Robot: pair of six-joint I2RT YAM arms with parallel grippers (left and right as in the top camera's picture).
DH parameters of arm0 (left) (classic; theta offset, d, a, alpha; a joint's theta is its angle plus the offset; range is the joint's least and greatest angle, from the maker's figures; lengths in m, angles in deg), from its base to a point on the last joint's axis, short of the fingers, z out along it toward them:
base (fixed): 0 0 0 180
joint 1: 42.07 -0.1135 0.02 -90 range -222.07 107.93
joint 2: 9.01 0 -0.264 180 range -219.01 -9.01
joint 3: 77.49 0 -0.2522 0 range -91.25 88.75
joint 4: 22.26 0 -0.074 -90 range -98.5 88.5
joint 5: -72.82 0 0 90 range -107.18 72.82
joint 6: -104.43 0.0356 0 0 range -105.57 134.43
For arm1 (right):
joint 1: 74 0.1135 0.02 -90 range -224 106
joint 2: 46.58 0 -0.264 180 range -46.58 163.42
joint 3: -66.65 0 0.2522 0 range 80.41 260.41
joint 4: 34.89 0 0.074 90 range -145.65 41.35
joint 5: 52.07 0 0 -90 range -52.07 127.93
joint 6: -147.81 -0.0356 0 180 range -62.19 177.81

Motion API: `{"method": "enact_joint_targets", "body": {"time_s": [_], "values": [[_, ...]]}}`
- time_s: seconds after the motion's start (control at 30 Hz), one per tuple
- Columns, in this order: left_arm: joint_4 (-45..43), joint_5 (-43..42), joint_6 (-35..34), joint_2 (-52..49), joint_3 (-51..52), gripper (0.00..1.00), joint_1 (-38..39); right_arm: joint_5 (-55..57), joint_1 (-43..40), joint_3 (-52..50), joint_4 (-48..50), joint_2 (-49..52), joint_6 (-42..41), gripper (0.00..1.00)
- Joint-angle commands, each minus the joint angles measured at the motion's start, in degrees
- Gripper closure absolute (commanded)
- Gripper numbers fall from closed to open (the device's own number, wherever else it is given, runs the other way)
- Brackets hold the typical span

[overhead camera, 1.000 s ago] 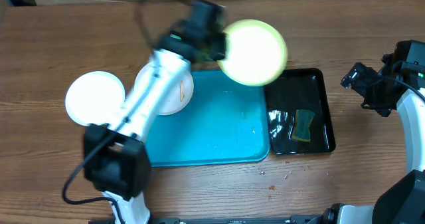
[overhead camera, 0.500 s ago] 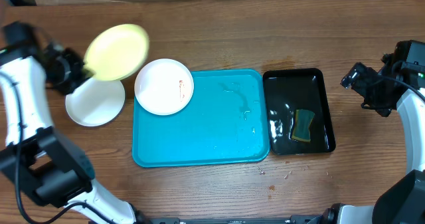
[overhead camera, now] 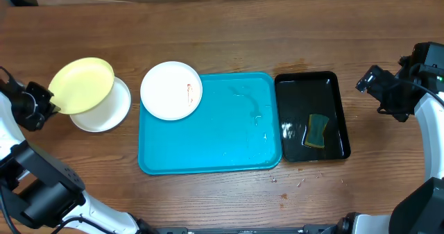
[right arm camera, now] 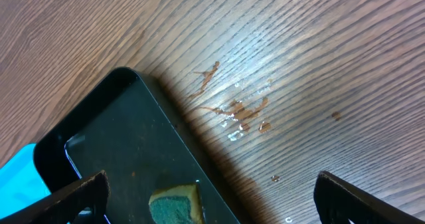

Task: Clean dirty plates on tray and stack at the side
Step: 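Carry the yellow plate left and set it on the cleaned white plate, then release the yellow plate and move the left gripper to the white plate rim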

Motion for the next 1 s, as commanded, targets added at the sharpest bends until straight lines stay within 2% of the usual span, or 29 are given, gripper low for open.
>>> {"method": "enact_joint_targets", "body": {"time_s": [0.0, 0.33, 0.47, 0.5, 0.53, 0.57, 0.6, 0.63, 0.7, 0.97], "values": [[-1.4, 3.67, 1.25, -0.17, 2.75, 0.96, 0.74, -0.09, -0.11, 0.63, 0.26, -0.33, 0.17, 0.0], [-9.29, 3.1, 0.76, -0.17, 9.7, 0.96, 0.79, -0.09, -0.11, 0.63, 0.26, -0.33, 0.17, 0.0], [-12.24, -0.2, 0.81, -0.17, 10.95, 0.96, 0.85, -0.07, -0.11, 0.63, 0.26, -0.33, 0.17, 0.0], [-12.79, -1.29, 0.85, -0.17, 10.95, 0.92, 1.03, -0.09, -0.11, 0.63, 0.26, -0.33, 0.17, 0.0], [-12.96, -1.77, 0.87, -0.17, 10.93, 0.83, 1.16, -0.09, -0.11, 0.63, 0.26, -0.33, 0.17, 0.0], [-13.11, -2.49, 1.29, -0.17, 10.93, 0.69, 1.38, -0.09, -0.11, 0.63, 0.26, -0.33, 0.17, 0.0], [-13.11, -4.15, 1.99, -0.17, 10.93, 0.37, 1.79, -0.09, -0.11, 0.63, 0.26, -0.33, 0.17, 0.0], [-13.0, -5.38, 2.36, -0.15, 10.84, 0.32, 2.03, -0.09, -0.11, 0.63, 0.26, -0.33, 0.17, 0.0], [-12.04, -7.41, 2.54, -0.15, 10.08, 0.27, 2.69, -0.09, -0.11, 0.63, 0.26, -0.33, 0.17, 0.0], [-8.9, -8.07, 3.21, 5.18, 7.65, 0.28, 9.09, -0.09, -0.11, 0.63, 0.26, -0.33, 0.17, 0.0]]}}
